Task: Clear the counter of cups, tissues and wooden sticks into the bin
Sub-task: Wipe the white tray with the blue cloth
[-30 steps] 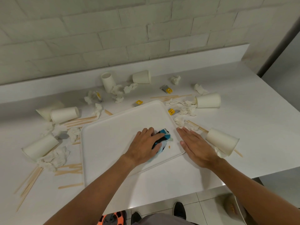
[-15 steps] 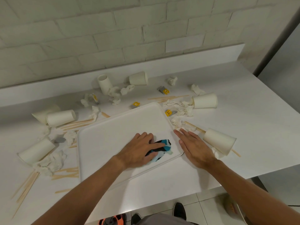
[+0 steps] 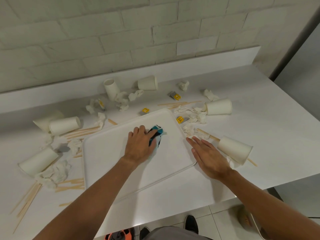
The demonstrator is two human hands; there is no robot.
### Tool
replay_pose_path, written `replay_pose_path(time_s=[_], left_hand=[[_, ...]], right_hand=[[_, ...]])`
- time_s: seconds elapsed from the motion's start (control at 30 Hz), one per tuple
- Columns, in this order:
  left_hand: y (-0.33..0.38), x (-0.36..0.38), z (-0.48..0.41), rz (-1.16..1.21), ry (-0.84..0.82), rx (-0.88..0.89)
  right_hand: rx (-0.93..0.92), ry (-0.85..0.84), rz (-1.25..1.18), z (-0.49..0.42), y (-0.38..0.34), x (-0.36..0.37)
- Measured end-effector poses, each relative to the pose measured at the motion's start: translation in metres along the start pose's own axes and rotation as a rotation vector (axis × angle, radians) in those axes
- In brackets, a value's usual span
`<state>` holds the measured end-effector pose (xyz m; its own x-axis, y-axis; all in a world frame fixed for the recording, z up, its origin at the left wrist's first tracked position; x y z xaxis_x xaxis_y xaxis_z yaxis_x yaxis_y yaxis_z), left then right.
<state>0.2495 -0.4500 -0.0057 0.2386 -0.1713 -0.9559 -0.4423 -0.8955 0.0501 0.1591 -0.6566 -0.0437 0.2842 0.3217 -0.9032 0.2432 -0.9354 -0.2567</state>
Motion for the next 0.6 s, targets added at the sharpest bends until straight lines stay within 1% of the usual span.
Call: replay_pose_path(time_s=[0.03, 0.07, 0.17, 0.2, 0.23, 0.27, 0.3, 0.4, 0.47, 0.53, 0.6], left_hand=[[0.006, 0.002, -0.001, 0.03, -0.006, 0.016], [0.019, 0.003, 0.001, 0.085, -0.014, 0.095], [0.061, -0.001, 0.02, 0.222, -0.07, 0.436], [0.066, 0.0, 0.024, 0.227, -0.079, 0.502], [0.065, 0.001, 0.024, 0.22, -0.077, 0.529], [0.061, 0.003, 0.019, 0.2, -0.069, 0.519], [0.054, 0.005, 0.01, 0.17, -0.055, 0.472], [0.019, 0.013, -0.028, 0.073, 0.0, 0.176], [-0.002, 0.02, -0.049, 0.034, -0.004, 0.012], [-0.015, 0.025, -0.065, 0.028, -0.026, -0.076], [-0.017, 0.029, -0.073, 0.053, -0.047, -0.089]], right_hand=[[-0.001, -0.002, 0.001, 0.0, 0.001, 0.001], [-0.003, -0.007, 0.005, 0.0, 0.002, 0.002], [-0.002, -0.026, 0.004, 0.0, 0.003, 0.005], [0.003, -0.029, 0.003, 0.001, 0.003, 0.005], [0.006, -0.031, 0.002, 0.0, 0.003, 0.004], [0.007, -0.033, 0.004, 0.0, 0.002, 0.004], [0.006, -0.036, 0.01, 0.0, 0.002, 0.004], [-0.002, -0.036, 0.031, 0.0, 0.001, 0.003], [-0.006, -0.029, 0.036, 0.0, 0.001, 0.002], [-0.013, -0.032, 0.044, 0.0, 0.001, 0.002], [-0.027, -0.037, 0.055, 0.001, 0.001, 0.004]])
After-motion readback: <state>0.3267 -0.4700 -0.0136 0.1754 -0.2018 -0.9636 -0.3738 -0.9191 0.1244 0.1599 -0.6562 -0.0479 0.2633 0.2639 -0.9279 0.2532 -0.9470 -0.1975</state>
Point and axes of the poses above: each hand's wrist, its own z-axis away from the middle knuckle, its own x-axis out of the palm, y = z × x, the point moved 9 cm from there along -z, towards the middle knuckle, and after that the axes turned 11 degrees about y, right-handed, at the moved point
